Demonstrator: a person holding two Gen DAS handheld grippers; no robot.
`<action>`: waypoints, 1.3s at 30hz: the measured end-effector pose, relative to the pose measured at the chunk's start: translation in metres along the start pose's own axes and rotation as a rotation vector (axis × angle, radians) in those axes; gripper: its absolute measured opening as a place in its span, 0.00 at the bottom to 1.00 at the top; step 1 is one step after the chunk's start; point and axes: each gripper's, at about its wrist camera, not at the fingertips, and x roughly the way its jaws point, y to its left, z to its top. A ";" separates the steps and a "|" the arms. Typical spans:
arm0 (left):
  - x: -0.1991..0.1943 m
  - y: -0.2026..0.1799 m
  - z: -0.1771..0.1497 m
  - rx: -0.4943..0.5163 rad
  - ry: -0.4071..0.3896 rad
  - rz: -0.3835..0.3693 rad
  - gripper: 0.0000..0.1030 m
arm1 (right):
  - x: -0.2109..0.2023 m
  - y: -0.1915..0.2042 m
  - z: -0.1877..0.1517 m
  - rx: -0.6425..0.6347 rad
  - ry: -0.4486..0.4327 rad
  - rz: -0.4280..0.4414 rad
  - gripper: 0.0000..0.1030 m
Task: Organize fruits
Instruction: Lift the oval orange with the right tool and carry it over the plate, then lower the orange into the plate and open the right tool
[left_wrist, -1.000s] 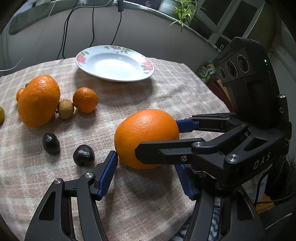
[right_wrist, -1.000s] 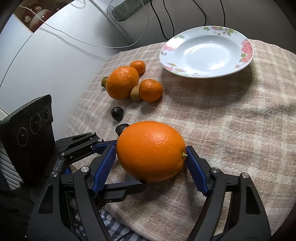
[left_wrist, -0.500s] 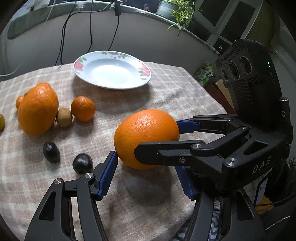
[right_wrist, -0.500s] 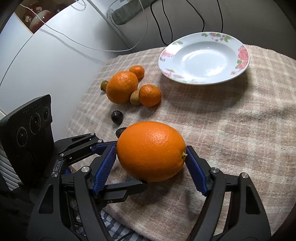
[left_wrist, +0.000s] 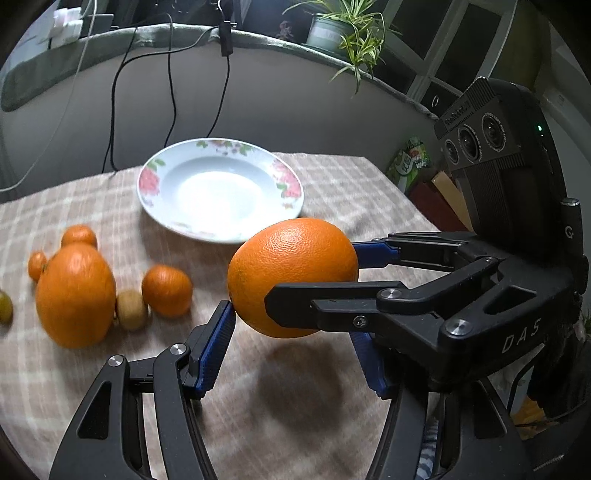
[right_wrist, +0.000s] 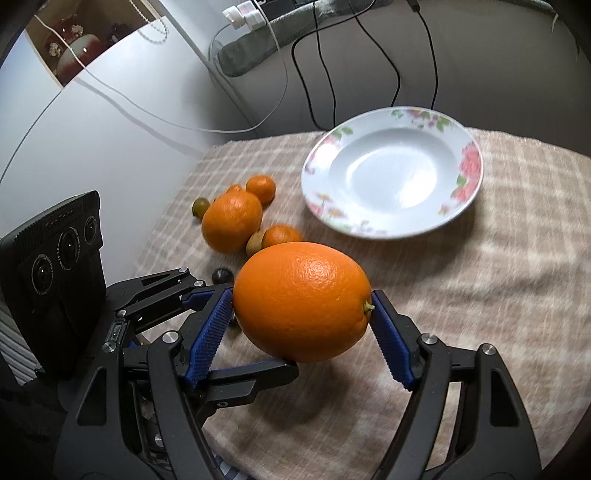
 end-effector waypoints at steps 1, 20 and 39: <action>0.001 0.001 0.002 0.001 -0.002 0.000 0.60 | -0.001 -0.002 0.004 0.000 -0.004 -0.002 0.76; 0.025 0.013 0.037 -0.016 -0.013 0.017 0.60 | 0.008 -0.030 0.044 0.007 -0.025 -0.014 0.76; 0.035 0.020 0.047 -0.012 -0.004 0.045 0.60 | 0.018 -0.034 0.051 0.013 -0.025 -0.036 0.76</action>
